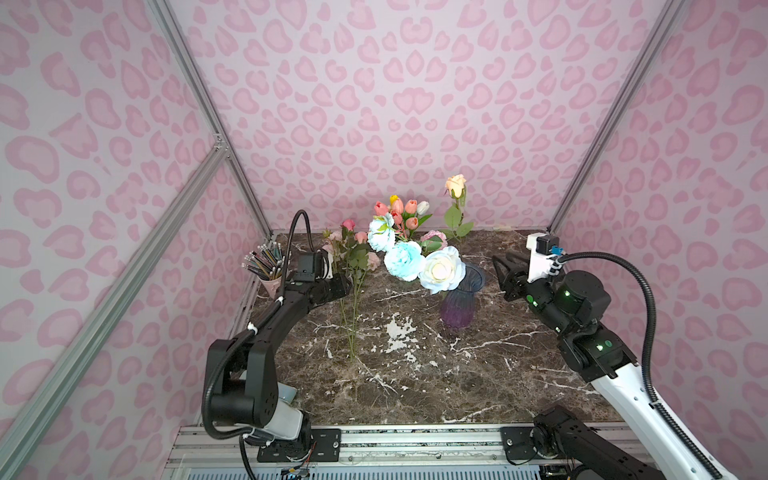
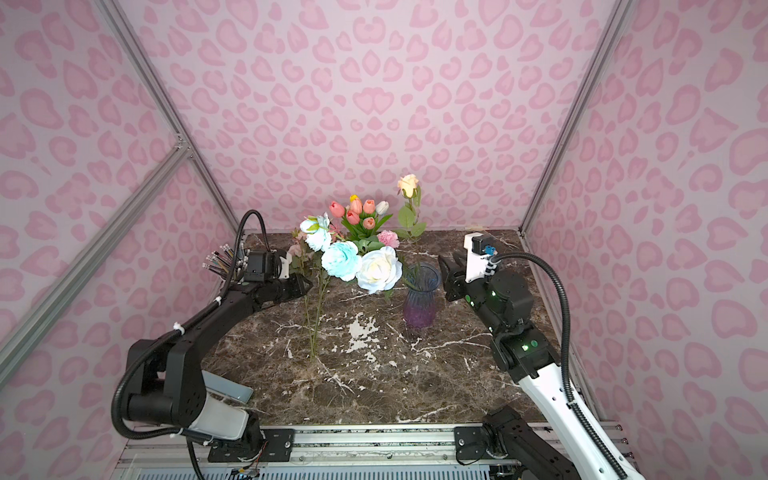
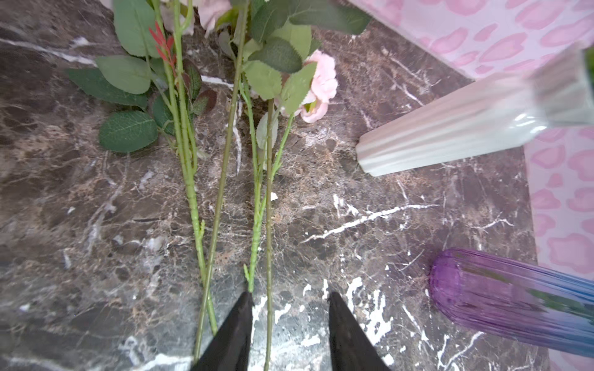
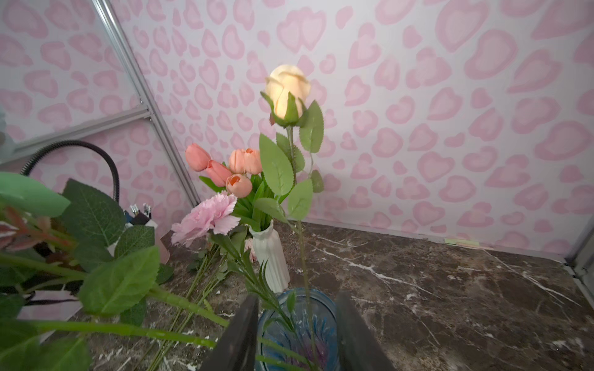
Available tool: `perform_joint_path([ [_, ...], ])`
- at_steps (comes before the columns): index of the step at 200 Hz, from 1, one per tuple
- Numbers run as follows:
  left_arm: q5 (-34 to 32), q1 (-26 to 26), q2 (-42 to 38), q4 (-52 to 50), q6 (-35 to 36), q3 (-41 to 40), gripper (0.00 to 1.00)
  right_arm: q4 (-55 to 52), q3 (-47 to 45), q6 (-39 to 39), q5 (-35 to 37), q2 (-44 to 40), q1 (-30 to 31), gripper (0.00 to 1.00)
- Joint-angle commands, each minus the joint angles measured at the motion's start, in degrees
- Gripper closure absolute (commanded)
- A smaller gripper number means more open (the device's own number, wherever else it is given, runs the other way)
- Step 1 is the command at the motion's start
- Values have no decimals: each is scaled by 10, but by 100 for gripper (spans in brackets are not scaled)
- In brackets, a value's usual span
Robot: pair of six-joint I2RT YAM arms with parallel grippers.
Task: Pick out pink flowers from the vase
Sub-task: Place the flower at the center of the board, then pick up the flower from the vase.
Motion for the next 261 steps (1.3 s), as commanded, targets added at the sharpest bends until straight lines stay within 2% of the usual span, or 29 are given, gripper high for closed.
perform_joint_path([
  [1, -26, -61, -66, 41, 7, -38, 58, 12, -7, -82, -92, 24, -6, 62],
  [17, -60, -141, -125, 31, 33, -72, 58, 17, -2, -123, -116, 41, -6, 62],
  [30, -75, -178, -175, 20, 34, -96, 58, 12, 11, -157, -136, 61, -6, 62],
  [56, -37, -194, -264, 0, 26, -131, 58, -19, 51, -221, -154, 116, -13, 64],
  [91, 10, -219, -333, -77, 84, -127, 58, -51, 102, -268, -169, 187, -1, 65],
  [108, -2, -231, -350, -95, 128, -134, 58, -53, 111, -282, -166, 206, 4, 63],
  [120, -37, -231, -354, -101, 118, -133, 58, -56, 120, -285, -167, 218, 4, 61],
  [144, -28, -231, -359, -86, 122, -131, 58, -59, 134, -288, -173, 237, 6, 60],
  [222, -56, -231, -371, -93, 121, -129, 59, -84, 170, -305, -157, 287, 26, 59],
  [261, -57, -231, -370, -93, 120, -129, 59, -66, 161, -306, -146, 295, 26, 59],
])
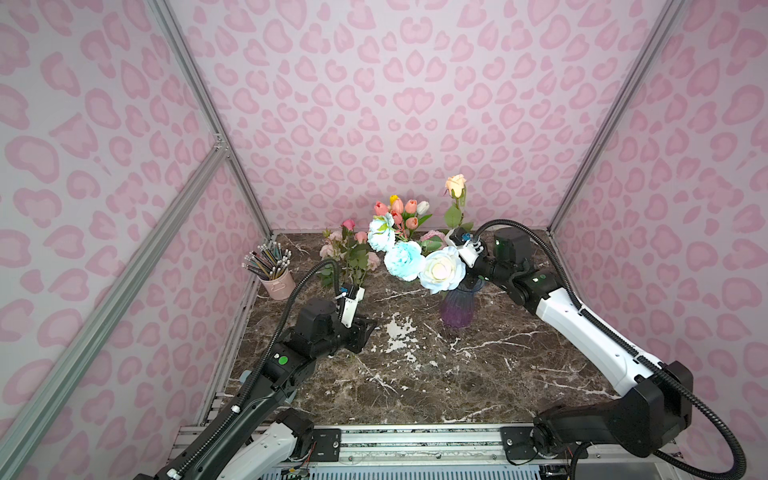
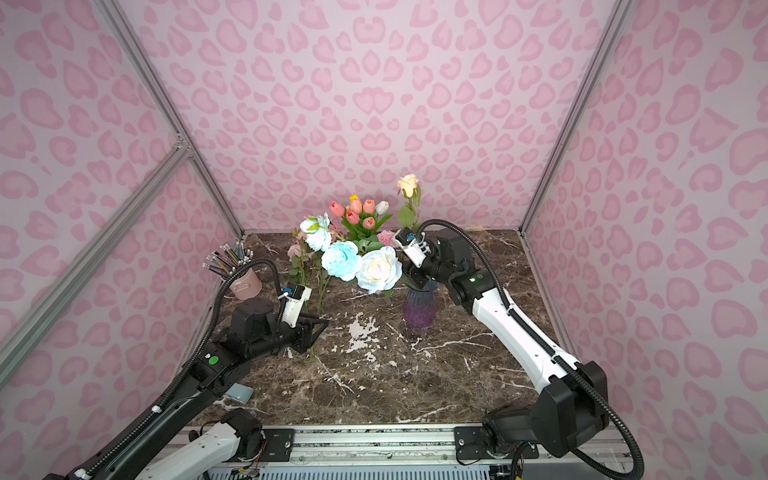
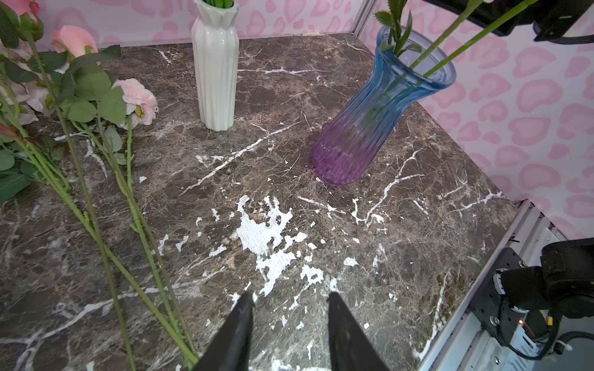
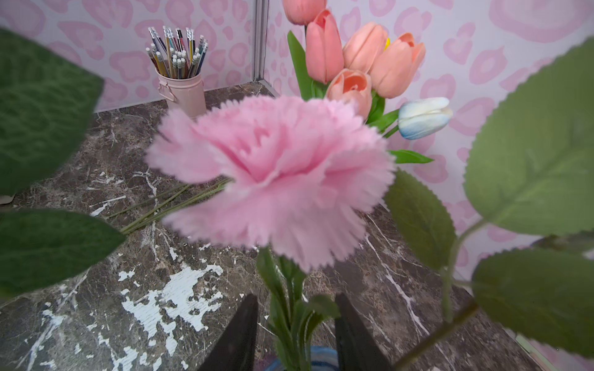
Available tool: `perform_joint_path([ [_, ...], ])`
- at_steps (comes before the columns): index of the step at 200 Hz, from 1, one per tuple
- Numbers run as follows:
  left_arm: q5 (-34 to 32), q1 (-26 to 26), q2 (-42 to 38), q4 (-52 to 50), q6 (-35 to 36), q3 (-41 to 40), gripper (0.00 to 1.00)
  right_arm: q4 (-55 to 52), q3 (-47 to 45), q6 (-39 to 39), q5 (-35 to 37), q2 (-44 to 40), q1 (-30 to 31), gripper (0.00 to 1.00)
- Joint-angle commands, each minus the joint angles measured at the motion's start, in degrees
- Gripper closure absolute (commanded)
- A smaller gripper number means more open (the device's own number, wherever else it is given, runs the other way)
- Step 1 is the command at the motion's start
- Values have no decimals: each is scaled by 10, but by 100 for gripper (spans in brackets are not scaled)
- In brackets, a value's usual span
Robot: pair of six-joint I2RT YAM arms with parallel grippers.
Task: Pick out pink flowers from the vase
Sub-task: Pick up the flower from the vase.
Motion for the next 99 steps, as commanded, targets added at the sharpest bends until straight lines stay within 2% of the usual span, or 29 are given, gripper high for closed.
perform_joint_path([
  [1, -5, 0, -1, 0, 4, 3, 59, 14, -7, -3, 10, 5, 1, 60],
  [41, -5, 0, 0, 2, 4, 3, 60, 18, -8, -2, 10, 18, 1, 64],
  [84, -6, 0, 0, 1, 6, 5, 60, 19, -10, -1, 11, 21, 1, 84],
  [99, -5, 0, 0, 3, 5, 3, 60, 21, -13, -4, 9, 18, 1, 89],
])
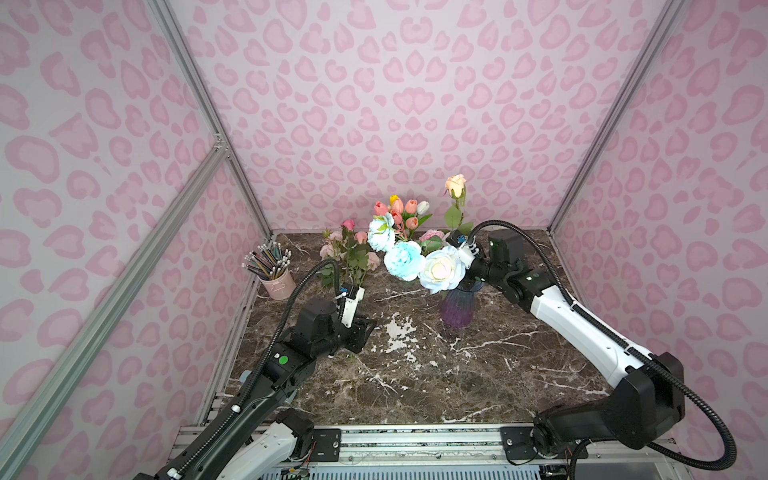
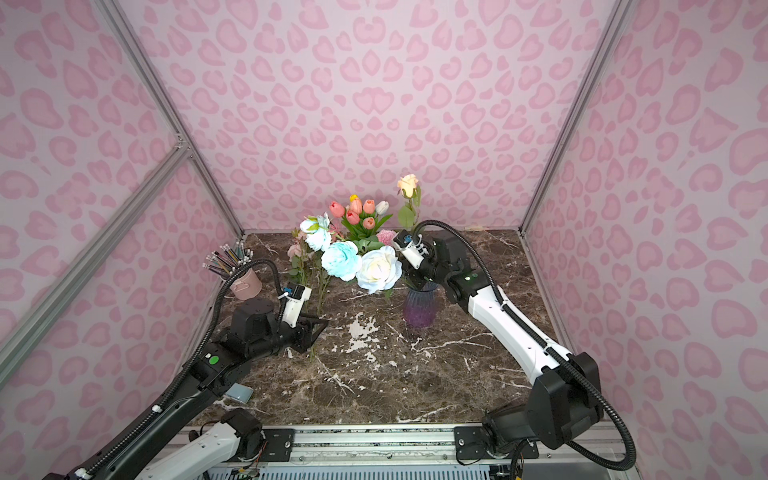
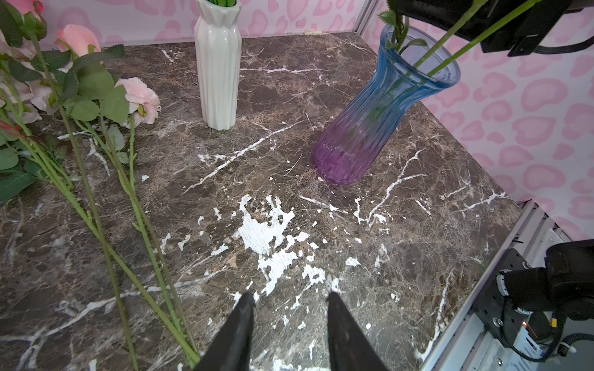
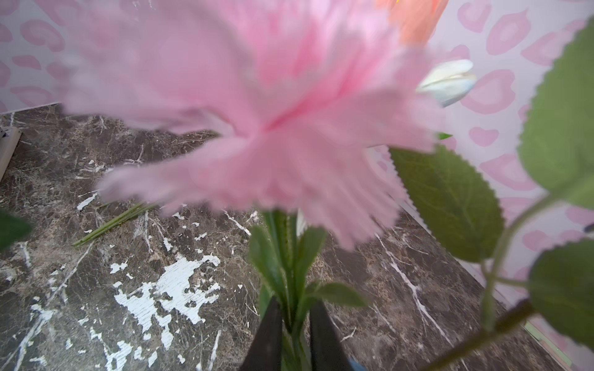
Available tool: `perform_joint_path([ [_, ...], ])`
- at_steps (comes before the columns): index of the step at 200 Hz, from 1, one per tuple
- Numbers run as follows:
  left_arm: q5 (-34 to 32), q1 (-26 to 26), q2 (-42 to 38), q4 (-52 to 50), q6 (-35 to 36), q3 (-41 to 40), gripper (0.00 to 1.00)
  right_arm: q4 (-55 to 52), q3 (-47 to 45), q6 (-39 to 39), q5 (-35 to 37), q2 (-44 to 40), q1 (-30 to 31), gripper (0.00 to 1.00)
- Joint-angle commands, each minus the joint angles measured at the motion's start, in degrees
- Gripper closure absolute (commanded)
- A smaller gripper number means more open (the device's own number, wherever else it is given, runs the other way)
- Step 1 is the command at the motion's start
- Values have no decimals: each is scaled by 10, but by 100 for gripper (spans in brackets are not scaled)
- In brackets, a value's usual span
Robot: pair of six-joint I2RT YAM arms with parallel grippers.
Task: Pick out pink flowers from the vase
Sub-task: Pick up the flower from the vase.
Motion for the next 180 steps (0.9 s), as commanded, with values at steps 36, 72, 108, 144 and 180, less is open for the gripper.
perform_joint_path([
  [36, -8, 0, -2, 2, 7, 4, 60, 23, -11, -2, 2, -24, 0, 95],
  [72, -1, 0, -2, 4, 7, 3, 60, 69, -38, 31, 7, -69, -5, 98],
  [108, 15, 0, 4, 12, 6, 7, 61, 136, -73, 66, 18, -127, -17, 100],
  [144, 33, 0, -2, 14, 6, 10, 61, 150, -75, 87, 8, -157, -32, 100],
  [180, 57, 0, 3, 3, 4, 37, 61, 156, -53, 115, 17, -178, -32, 100],
])
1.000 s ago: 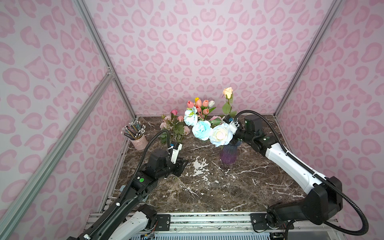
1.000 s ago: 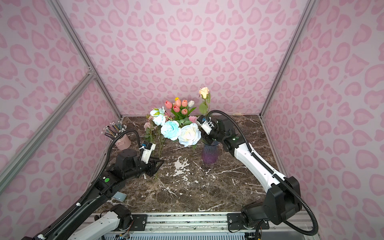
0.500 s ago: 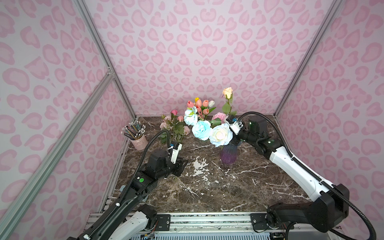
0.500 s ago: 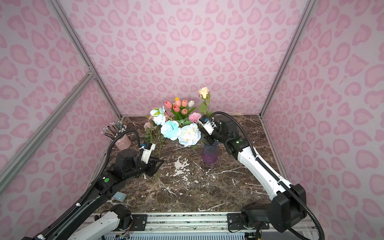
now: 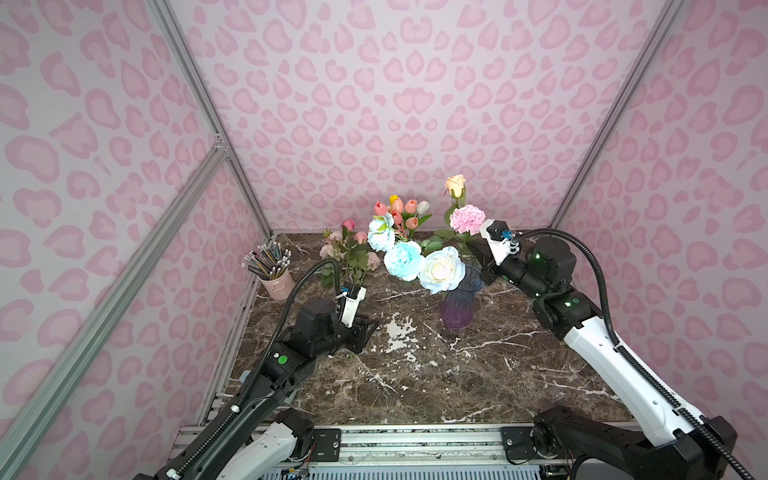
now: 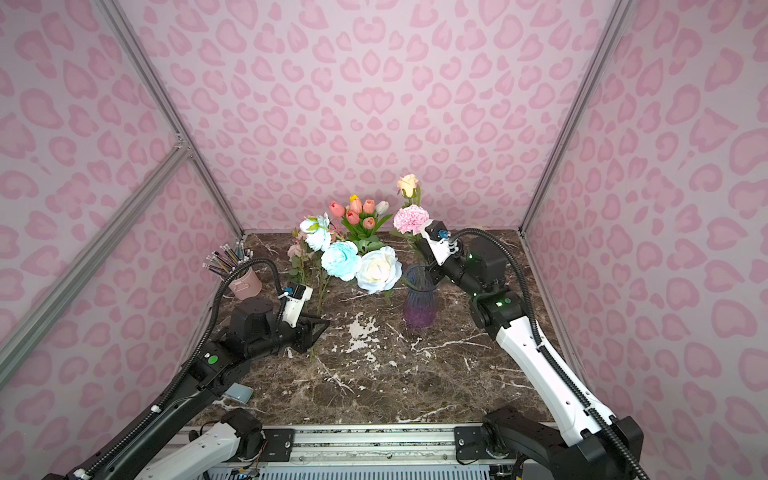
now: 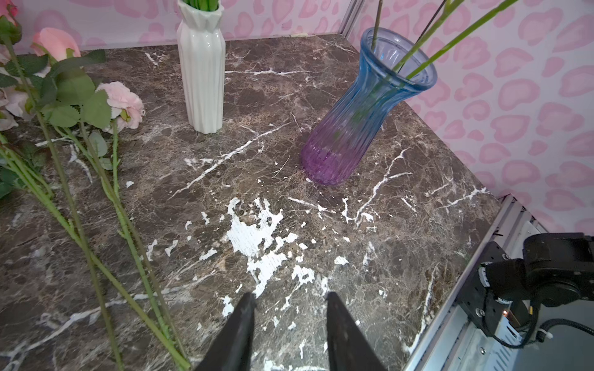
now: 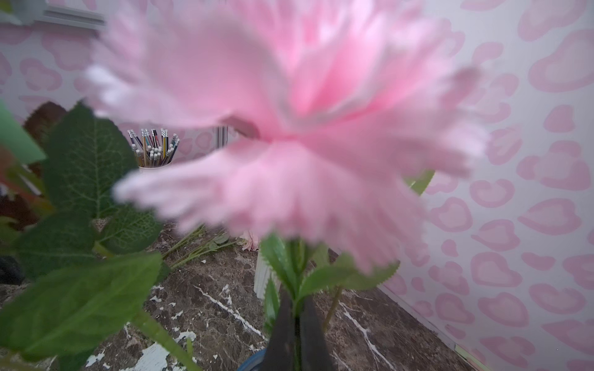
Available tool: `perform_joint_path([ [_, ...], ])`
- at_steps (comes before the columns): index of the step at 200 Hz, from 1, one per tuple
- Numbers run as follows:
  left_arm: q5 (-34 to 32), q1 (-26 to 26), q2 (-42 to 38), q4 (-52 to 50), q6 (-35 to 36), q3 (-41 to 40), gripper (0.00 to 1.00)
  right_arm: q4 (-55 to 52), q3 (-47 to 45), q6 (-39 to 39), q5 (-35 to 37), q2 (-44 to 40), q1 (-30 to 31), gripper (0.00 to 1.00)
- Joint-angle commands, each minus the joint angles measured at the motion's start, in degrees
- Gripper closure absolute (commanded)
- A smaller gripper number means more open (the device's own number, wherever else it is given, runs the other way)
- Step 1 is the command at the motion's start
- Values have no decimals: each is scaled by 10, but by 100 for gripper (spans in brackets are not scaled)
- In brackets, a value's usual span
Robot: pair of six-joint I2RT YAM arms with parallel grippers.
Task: Pick out pink flowers from the vase
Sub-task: Pick up the flower from the vase.
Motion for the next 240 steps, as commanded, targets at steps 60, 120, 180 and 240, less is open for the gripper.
perform_joint_path([
  [60, 136, -21, 40, 23, 4, 129, 60, -3, 100, 79, -4, -47, 4, 100],
  [120, 198, -99, 16, 33, 125, 149, 57, -123, 175, 105, -27, -92, 14, 100],
  [180, 171, -112, -15, 57, 146, 133, 49, -162, 129, 134, -72, -172, 18, 100],
  [240, 180, -113, -17, 69, 169, 115, 35, -77, 31, 143, -192, -229, 48, 100],
])
